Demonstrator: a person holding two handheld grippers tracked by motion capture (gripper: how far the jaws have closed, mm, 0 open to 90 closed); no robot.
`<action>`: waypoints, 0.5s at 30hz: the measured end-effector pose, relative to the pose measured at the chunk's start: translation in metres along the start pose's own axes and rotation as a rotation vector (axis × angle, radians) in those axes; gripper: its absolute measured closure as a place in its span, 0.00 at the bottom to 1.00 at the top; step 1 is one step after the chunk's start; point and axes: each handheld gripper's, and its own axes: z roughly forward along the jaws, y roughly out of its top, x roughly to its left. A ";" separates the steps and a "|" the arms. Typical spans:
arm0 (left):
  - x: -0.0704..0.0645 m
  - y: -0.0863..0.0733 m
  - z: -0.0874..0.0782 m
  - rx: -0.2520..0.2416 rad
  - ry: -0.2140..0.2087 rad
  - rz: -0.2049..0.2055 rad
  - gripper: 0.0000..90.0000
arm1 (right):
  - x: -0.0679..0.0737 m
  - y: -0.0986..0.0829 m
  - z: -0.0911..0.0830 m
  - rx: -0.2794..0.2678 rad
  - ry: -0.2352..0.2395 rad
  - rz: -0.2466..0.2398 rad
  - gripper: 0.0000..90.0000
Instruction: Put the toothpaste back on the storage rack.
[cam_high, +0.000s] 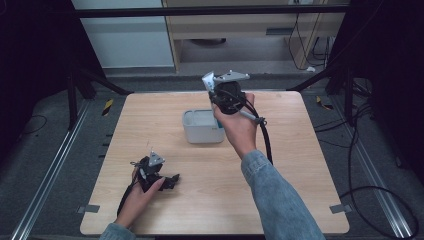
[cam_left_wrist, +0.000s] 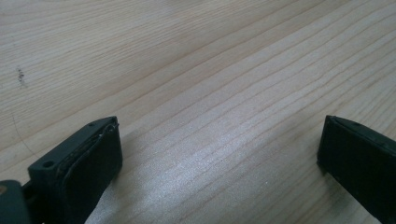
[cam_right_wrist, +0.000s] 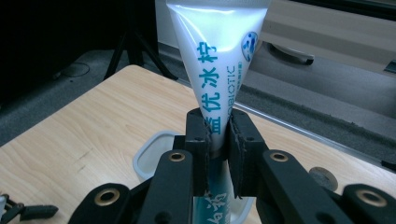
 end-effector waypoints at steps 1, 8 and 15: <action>0.000 0.000 0.000 0.000 0.000 0.000 0.00 | 0.000 0.000 0.000 0.000 0.000 0.000 0.88; 0.000 0.000 0.000 0.000 0.000 0.000 0.00 | 0.001 0.008 0.008 -0.056 -0.008 0.014 0.88; 0.000 0.000 0.000 0.000 0.000 0.000 0.00 | 0.000 0.012 0.014 -0.083 -0.027 0.007 0.88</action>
